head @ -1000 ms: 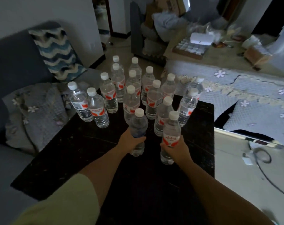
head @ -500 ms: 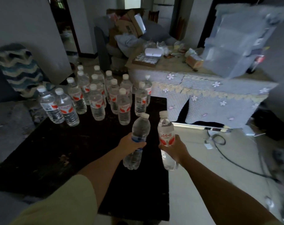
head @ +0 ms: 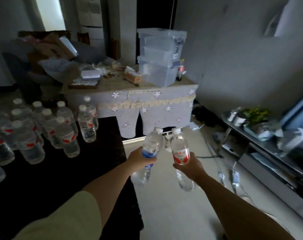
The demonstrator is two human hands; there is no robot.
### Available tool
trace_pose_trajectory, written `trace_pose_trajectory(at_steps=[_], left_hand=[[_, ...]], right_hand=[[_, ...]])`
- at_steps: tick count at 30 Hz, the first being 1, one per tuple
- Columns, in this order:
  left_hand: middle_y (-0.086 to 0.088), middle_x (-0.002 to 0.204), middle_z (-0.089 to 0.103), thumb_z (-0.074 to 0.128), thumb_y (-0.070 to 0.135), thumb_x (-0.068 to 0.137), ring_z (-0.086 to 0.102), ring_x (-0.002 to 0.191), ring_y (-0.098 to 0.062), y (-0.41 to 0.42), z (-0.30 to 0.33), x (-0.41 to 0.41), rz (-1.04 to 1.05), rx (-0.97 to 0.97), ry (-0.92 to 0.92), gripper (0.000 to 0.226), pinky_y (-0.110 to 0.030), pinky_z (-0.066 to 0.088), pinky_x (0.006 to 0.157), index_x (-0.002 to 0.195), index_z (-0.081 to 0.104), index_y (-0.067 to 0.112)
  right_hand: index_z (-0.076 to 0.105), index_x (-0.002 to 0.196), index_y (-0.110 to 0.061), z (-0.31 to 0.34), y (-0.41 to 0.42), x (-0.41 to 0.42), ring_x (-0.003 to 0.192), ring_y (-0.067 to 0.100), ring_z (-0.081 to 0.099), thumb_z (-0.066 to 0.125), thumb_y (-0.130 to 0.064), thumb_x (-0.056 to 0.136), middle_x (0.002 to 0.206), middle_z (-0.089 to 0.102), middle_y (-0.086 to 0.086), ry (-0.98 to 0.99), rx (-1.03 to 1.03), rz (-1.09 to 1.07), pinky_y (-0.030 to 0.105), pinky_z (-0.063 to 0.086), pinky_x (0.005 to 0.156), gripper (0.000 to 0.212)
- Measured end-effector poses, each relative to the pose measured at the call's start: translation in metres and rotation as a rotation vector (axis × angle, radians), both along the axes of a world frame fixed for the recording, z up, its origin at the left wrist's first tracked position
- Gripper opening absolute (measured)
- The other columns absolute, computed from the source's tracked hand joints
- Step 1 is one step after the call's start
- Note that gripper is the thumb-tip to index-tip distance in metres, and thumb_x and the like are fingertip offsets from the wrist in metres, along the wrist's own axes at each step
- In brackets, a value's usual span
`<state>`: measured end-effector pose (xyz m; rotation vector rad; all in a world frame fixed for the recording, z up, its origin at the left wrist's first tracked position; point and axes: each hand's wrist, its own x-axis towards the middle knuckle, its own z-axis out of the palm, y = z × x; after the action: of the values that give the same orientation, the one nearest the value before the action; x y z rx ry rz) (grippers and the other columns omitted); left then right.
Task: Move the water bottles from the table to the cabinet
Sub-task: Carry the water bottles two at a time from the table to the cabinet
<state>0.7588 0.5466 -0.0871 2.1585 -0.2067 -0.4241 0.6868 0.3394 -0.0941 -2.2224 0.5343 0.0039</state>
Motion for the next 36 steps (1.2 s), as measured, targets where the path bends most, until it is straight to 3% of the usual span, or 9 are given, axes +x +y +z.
trace_pose_trajectory(at_steps=[4, 7, 9, 11, 14, 19, 26, 33, 36], left_hand=[[0.007, 0.07, 0.068, 0.076, 0.04, 0.065, 0.064, 0.071, -0.01, -0.034, 0.002, 0.007, -0.207, 0.026, -0.007, 0.021, -0.02, 0.043, 0.069, 0.073, 0.065, 0.023], [0.002, 0.072, 0.069, 0.08, 0.052, 0.053, 0.07, 0.083, -0.031, -0.057, -0.019, 0.027, -0.355, 0.02, 0.03, 0.042, -0.029, 0.049, 0.068, 0.076, 0.066, 0.02], [0.006, 0.069, 0.068, 0.078, 0.046, 0.057, 0.069, 0.075, -0.02, -0.068, -0.007, 0.024, -0.455, 0.031, 0.019, 0.039, -0.019, 0.047, 0.063, 0.082, 0.067, 0.018], [0.011, 0.07, 0.067, 0.078, 0.036, 0.064, 0.061, 0.065, -0.002, -0.074, 0.022, 0.003, -0.549, 0.007, -0.008, 0.034, -0.006, 0.041, 0.052, 0.091, 0.07, 0.017], [0.01, 0.074, 0.067, 0.079, 0.021, 0.071, 0.058, 0.065, 0.003, -0.097, 0.034, -0.019, -0.651, -0.032, 0.031, 0.021, -0.003, 0.04, 0.045, 0.088, 0.067, 0.021], [0.005, 0.097, 0.072, 0.081, 0.031, 0.067, 0.064, 0.084, -0.009, -0.142, 0.032, -0.077, -0.925, -0.019, 0.018, 0.038, -0.018, 0.046, 0.069, 0.102, 0.067, 0.023], [0.008, 0.1, 0.068, 0.08, 0.03, 0.072, 0.063, 0.095, -0.014, -0.182, 0.031, -0.194, -1.305, -0.054, 0.041, 0.042, -0.022, 0.046, 0.081, 0.111, 0.063, 0.025], [0.004, 0.103, 0.069, 0.077, 0.034, 0.071, 0.063, 0.094, -0.018, -0.204, 0.031, -0.323, -1.524, -0.058, 0.085, 0.04, -0.029, 0.05, 0.084, 0.107, 0.063, 0.026], [0.004, 0.098, 0.067, 0.075, 0.033, 0.074, 0.062, 0.089, -0.017, -0.205, 0.032, -0.374, -1.569, -0.068, 0.108, 0.035, -0.026, 0.046, 0.076, 0.105, 0.062, 0.026]], right_hand=[[0.049, 0.116, -0.013, 0.002, -0.02, -0.034, 0.093, 0.017, 0.063, 0.085, -0.031, 0.068, 0.106, 0.066, 0.001, -0.013, 0.02, -0.208, 0.03, 0.053, 0.083, 0.063], [0.052, 0.116, -0.014, 0.003, -0.027, -0.058, 0.089, 0.015, 0.067, 0.086, -0.038, 0.061, 0.102, 0.068, 0.001, -0.035, 0.015, -0.352, 0.036, 0.058, 0.083, 0.069], [0.052, 0.115, -0.017, 0.007, -0.023, -0.076, 0.087, 0.015, 0.065, 0.086, -0.038, 0.06, 0.101, 0.067, 0.0, -0.048, 0.018, -0.462, 0.036, 0.057, 0.081, 0.068], [0.05, 0.109, -0.018, 0.014, -0.014, -0.099, 0.081, 0.011, 0.061, 0.085, -0.031, 0.068, 0.095, 0.063, -0.004, -0.059, 0.012, -0.567, 0.025, 0.052, 0.074, 0.056], [0.049, 0.114, -0.018, 0.018, -0.007, -0.138, 0.085, 0.015, 0.059, 0.084, -0.033, 0.07, 0.098, 0.062, -0.003, -0.032, -0.032, -0.687, 0.028, 0.05, 0.075, 0.057], [0.047, 0.124, -0.006, 0.02, 0.005, -0.223, 0.091, 0.018, 0.054, 0.082, -0.025, 0.074, 0.112, 0.062, 0.009, -0.018, -0.012, -0.955, 0.027, 0.043, 0.076, 0.064], [0.048, 0.124, -0.007, 0.032, 0.027, -0.342, 0.091, 0.018, 0.053, 0.082, -0.029, 0.075, 0.115, 0.063, 0.009, -0.007, -0.062, -1.279, 0.028, 0.043, 0.079, 0.064], [0.05, 0.115, -0.012, 0.029, 0.057, -0.466, 0.095, 0.021, 0.063, 0.084, -0.031, 0.071, 0.103, 0.064, 0.002, -0.073, -0.035, -1.523, 0.032, 0.053, 0.082, 0.059], [0.055, 0.113, -0.01, 0.024, 0.065, -0.519, 0.089, 0.019, 0.067, 0.086, -0.036, 0.064, 0.097, 0.068, 0.002, -0.099, -0.008, -1.561, 0.034, 0.058, 0.079, 0.063]])
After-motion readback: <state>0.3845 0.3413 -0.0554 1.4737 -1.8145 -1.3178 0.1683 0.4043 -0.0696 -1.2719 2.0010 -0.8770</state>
